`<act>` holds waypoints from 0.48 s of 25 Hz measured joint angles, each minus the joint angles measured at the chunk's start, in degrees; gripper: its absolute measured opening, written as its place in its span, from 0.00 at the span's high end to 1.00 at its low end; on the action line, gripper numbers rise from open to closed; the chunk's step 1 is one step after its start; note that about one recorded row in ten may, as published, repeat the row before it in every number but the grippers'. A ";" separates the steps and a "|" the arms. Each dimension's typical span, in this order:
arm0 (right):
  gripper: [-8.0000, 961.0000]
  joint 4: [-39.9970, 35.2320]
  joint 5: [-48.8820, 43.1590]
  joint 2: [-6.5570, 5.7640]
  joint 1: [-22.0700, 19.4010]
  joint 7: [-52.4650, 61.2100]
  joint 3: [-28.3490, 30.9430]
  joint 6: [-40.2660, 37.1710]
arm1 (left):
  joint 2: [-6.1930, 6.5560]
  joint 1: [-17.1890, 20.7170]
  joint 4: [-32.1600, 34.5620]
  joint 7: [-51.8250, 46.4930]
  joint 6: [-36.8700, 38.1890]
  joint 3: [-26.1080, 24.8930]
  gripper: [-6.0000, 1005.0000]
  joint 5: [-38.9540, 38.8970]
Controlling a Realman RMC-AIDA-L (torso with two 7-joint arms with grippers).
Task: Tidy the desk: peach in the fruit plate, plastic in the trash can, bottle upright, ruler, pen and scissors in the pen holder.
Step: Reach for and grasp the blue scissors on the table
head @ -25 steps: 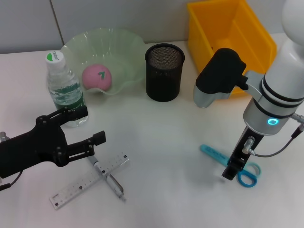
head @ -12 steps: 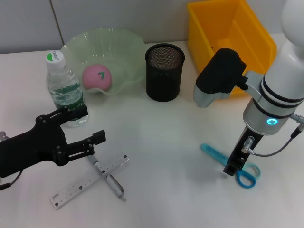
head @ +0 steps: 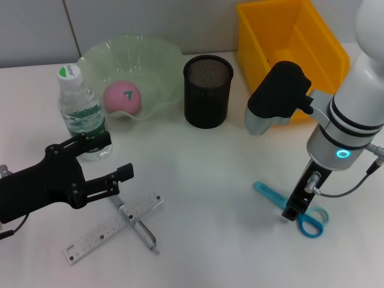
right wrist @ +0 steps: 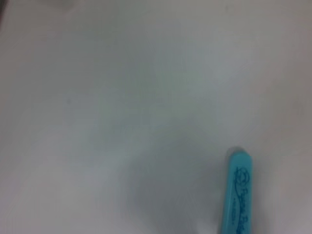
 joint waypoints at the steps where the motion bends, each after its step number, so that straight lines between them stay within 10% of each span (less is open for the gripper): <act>1: 0.57 0.13 -0.01 0.00 -0.01 0.03 0.00 0.09 | 0.00 -0.08 0.00 0.00 -0.01 0.00 0.16 0.01; 12: 0.60 0.39 -0.02 0.00 -0.02 0.11 0.00 0.53 | 0.03 -0.39 0.00 -0.11 -0.04 0.00 0.16 0.19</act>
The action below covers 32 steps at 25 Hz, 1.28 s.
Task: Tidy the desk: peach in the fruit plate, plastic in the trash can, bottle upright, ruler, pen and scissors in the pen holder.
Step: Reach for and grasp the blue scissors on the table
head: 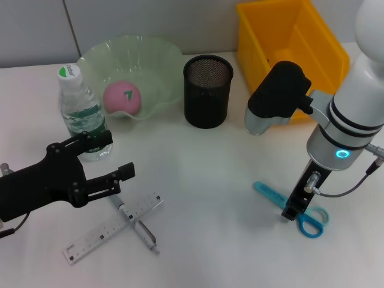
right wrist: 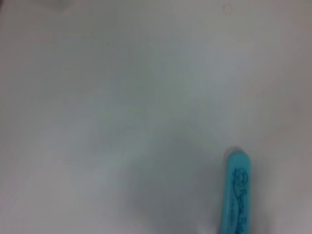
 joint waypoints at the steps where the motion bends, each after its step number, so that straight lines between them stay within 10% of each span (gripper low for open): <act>1: 0.60 0.02 0.00 0.00 0.00 0.00 0.00 0.01 | 0.02 0.00 0.00 -0.01 0.00 0.00 0.16 0.01; 32: 0.70 1.46 0.00 0.00 -0.05 0.14 -0.08 0.91 | 0.06 0.02 0.00 0.17 0.00 -0.09 0.16 0.05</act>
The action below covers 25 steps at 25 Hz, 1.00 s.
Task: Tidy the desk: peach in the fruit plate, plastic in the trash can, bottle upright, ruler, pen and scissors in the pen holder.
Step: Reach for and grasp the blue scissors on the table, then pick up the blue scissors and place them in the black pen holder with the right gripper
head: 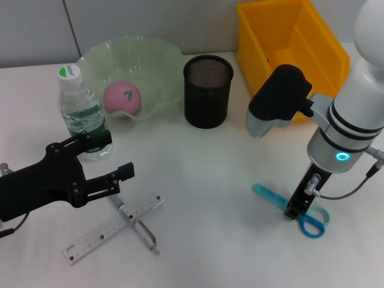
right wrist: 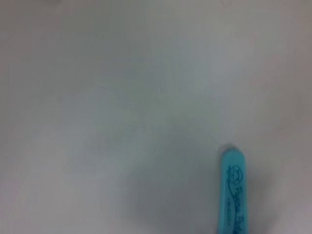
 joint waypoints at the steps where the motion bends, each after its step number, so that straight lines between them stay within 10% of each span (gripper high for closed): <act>1: 0.71 0.01 0.00 0.00 -0.01 0.01 0.00 0.00 | 0.00 0.03 0.00 0.02 0.00 0.00 0.16 -0.02; 25: 0.75 -6.66 0.34 -0.17 -0.08 0.36 2.83 -2.24 | 0.00 -0.11 -0.77 0.05 0.03 0.00 0.16 -0.12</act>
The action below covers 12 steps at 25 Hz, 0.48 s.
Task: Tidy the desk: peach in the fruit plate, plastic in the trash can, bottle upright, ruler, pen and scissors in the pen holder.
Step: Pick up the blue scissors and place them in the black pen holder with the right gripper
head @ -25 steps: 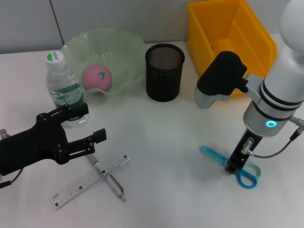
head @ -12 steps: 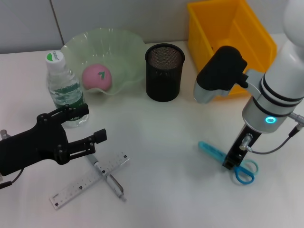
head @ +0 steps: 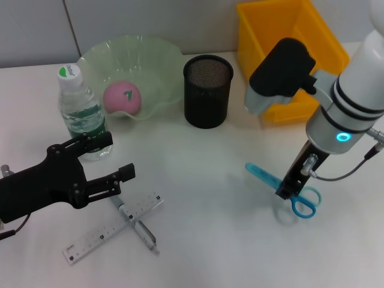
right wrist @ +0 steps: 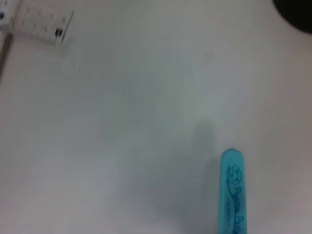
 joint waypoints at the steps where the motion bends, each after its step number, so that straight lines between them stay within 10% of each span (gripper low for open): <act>1: 0.75 -0.37 0.00 0.00 -0.12 -0.08 0.41 -0.03 | 0.00 0.00 -0.02 0.00 -0.01 0.00 0.16 -0.01; 12: 0.75 -5.14 0.43 0.00 -2.96 -0.89 1.84 2.85 | -0.02 -0.05 -0.02 0.00 0.11 0.00 0.16 -0.13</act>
